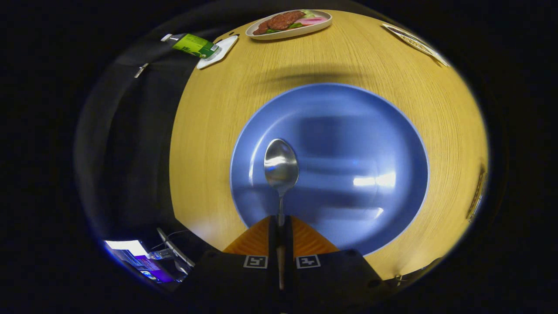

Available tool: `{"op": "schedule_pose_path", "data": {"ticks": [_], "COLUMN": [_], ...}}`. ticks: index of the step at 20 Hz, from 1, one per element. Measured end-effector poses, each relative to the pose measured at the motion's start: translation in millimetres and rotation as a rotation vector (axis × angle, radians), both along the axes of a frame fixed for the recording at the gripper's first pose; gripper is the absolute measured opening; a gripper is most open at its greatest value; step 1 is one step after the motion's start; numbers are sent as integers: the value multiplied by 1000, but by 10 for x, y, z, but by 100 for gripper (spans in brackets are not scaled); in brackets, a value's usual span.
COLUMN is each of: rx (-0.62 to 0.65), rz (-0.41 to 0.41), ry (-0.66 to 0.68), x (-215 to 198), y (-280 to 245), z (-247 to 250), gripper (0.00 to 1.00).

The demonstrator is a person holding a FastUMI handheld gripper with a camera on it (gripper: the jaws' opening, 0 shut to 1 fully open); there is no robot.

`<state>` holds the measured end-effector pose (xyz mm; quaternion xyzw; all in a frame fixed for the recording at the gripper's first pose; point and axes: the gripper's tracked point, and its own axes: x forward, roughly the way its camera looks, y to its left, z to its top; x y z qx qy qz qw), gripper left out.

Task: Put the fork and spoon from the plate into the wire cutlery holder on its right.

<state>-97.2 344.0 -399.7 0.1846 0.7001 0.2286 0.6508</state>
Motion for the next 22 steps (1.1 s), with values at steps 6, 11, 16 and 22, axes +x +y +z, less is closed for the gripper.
{"op": "schedule_pose_path", "data": {"ticks": [6,11,16,22], "rx": [113,145,105,-27], "rz": [-46,-91,-139,-170], "ry": [-45,-110,-161,-140], "x": [109,237,391,370], "y": [-450,-1120,-2124,-3314], "z": [477,908,1203,1260], "gripper": [9,9,9,9]}}
